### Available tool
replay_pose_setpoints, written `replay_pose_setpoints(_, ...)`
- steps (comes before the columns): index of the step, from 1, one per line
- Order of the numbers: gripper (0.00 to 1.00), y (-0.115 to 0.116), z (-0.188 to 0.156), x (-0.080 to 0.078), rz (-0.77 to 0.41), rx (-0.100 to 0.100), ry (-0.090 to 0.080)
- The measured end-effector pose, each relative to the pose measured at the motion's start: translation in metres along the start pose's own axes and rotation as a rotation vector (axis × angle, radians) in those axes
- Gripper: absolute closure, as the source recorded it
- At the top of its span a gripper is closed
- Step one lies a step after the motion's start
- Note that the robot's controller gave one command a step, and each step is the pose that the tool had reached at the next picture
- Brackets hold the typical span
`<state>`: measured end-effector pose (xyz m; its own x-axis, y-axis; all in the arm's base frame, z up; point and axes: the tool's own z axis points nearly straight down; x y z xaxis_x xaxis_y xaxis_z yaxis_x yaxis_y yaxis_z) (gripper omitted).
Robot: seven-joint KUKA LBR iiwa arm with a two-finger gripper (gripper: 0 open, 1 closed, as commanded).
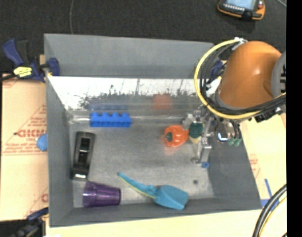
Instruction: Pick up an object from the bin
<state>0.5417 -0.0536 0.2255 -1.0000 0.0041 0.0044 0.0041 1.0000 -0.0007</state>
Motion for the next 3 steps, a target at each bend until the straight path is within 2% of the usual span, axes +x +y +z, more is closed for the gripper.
replay_pose_setpoints(1, 0.0, 0.0, -0.005, -0.001, -0.003, 0.001, -0.008)
replay_pose_setpoints(2, 0.0, -0.038, 0.141, -0.084, -0.136, 0.004, -0.017)
replay_pose_setpoints(3, 0.0, -0.027, 0.066, -0.08, -0.04, 0.002, -0.018)
